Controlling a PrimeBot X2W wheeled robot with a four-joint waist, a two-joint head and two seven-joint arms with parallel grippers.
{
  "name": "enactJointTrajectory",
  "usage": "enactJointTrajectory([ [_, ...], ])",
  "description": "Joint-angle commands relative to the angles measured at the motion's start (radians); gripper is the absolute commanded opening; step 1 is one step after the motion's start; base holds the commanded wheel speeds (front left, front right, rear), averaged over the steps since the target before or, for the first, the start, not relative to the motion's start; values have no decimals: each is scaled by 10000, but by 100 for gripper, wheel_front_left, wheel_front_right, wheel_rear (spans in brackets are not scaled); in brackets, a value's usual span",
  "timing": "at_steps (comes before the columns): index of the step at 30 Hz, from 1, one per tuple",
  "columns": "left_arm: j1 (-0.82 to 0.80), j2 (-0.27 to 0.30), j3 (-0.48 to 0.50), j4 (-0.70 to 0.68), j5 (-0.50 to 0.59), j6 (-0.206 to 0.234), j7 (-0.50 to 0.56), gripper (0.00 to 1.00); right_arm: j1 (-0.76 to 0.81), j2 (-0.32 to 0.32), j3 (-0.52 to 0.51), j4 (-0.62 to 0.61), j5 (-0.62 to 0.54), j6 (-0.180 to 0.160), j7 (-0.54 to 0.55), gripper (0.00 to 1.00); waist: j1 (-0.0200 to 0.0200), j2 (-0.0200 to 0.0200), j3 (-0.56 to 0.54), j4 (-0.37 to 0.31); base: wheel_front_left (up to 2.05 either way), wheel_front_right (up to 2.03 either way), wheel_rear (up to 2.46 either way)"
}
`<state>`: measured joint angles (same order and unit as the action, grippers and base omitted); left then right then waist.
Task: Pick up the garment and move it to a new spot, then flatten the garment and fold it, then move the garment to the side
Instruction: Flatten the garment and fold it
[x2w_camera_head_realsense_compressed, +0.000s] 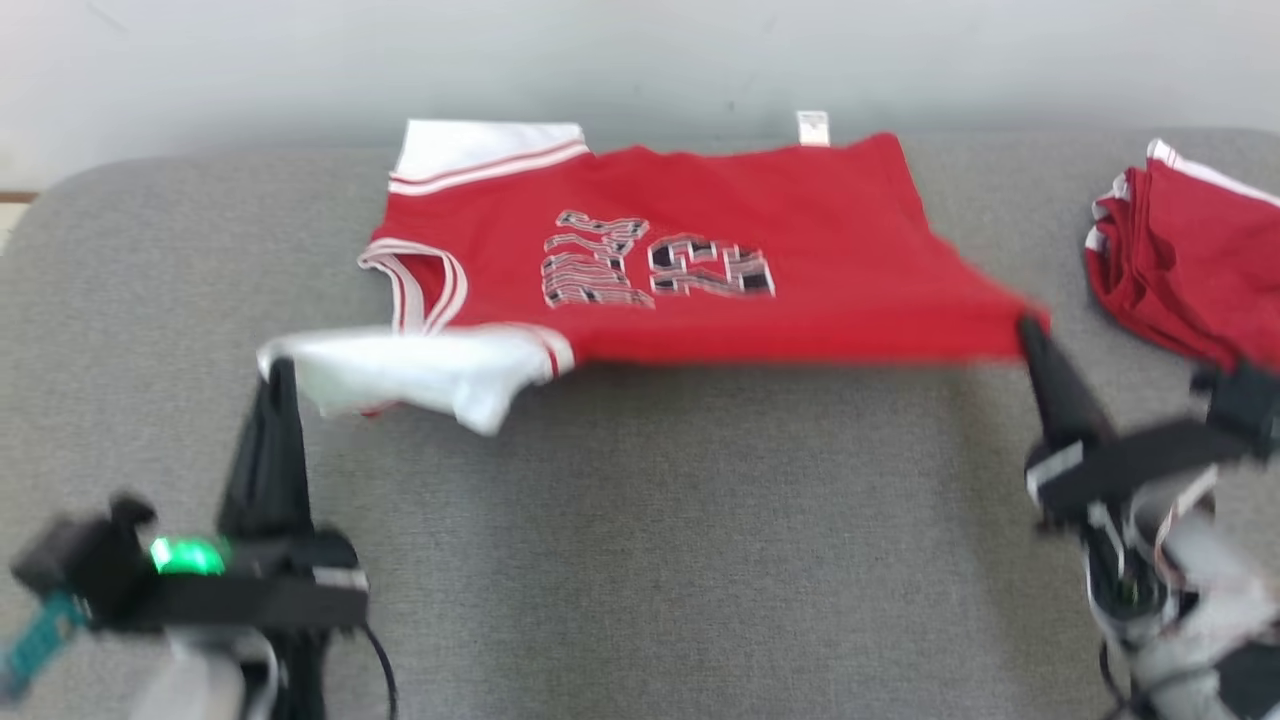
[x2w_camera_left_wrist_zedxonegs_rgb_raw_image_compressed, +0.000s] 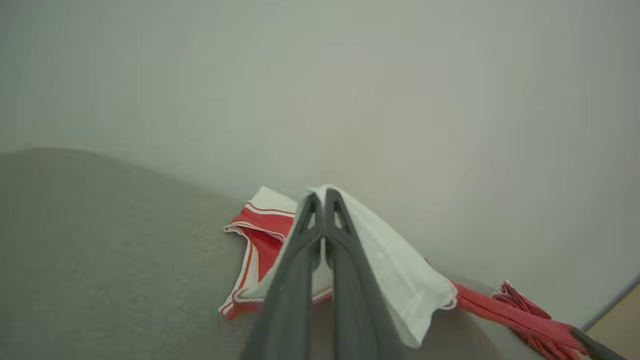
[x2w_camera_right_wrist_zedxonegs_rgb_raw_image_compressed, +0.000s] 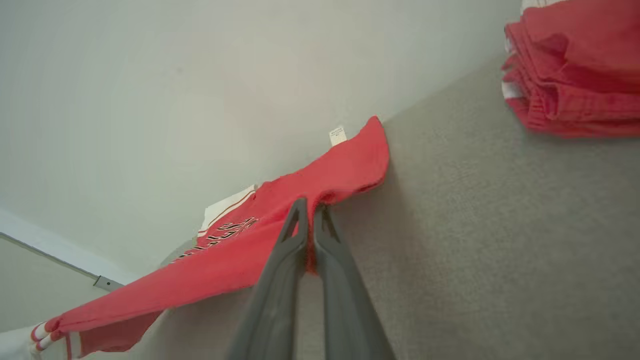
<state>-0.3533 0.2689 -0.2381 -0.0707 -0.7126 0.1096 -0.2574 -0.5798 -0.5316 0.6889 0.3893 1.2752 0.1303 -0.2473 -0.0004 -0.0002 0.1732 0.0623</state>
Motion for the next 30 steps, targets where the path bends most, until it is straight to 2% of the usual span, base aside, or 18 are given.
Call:
enactJointTrajectory([
  [1, 550, -151, 131, -210, -127, 101, -62, 0, 509, -130, -52, -91, -35, 7, -79, 0, 4, 2, -227, 158, 0, 0, 0],
  [7, 2080, -781, 288, -574, 63, 152, -79, 0, 1946, -140, -151, -342, -204, 7, -102, 0, 4, 2, -530, 301, 0, 0, 0],
  [17, 4477, -1768, 571, -269, 545, -189, -84, 0, 3976, -54, -714, -444, -935, 7, 70, 0, 4, 2, -1333, 491, 0, 0, 0],
  [23, 5464, -1964, 600, 162, 666, -270, -85, 0, 5140, 78, -1442, -319, -1749, 6, 707, 0, 4, 2, -1625, 673, 0, 0, 0],
  [30, 5486, -2018, 734, 356, 833, -502, -85, 0, 5819, 590, -2384, -594, -2641, 6, 1381, 0, 4, 2, -1501, 733, 0, 0, 0],
])
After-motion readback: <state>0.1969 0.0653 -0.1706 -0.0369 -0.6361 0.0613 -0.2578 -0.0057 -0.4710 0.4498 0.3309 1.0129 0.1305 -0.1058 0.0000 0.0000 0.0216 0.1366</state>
